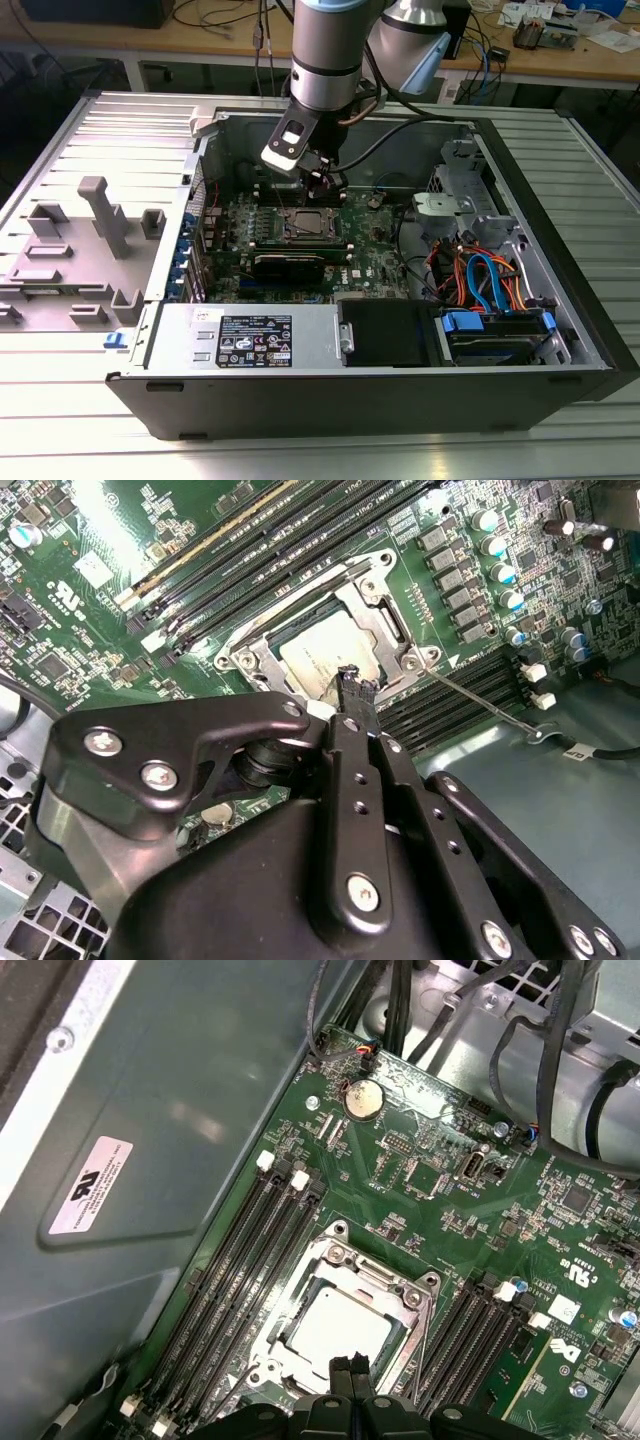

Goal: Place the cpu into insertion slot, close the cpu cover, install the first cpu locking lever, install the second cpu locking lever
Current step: 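Install the first cpu locking lever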

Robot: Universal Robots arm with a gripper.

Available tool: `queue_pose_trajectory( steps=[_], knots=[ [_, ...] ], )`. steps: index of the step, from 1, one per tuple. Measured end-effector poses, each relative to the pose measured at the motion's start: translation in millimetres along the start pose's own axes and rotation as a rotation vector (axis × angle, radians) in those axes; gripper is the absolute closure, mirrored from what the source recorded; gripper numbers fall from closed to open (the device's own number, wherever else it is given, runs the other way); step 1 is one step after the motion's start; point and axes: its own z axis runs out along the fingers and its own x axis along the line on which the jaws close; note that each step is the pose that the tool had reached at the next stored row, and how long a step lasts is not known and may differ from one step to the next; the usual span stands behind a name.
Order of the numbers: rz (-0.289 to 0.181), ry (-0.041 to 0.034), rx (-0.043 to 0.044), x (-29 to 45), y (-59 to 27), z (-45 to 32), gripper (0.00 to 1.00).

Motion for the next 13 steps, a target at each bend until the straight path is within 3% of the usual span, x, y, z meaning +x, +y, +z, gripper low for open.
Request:
queue_pose_trajectory(
  steps=[4, 10, 13],
  knots=[
    [-0.028, -0.0004, 0.0015, 0.0, 0.0, 0.0, 0.89],
    [-0.125, -0.0018, 0.0069, 0.0, 0.0, -0.4, 0.89],
    [-0.132, -0.0018, 0.0071, 0.4, -0.1, -7.2, 0.89]
  ],
)
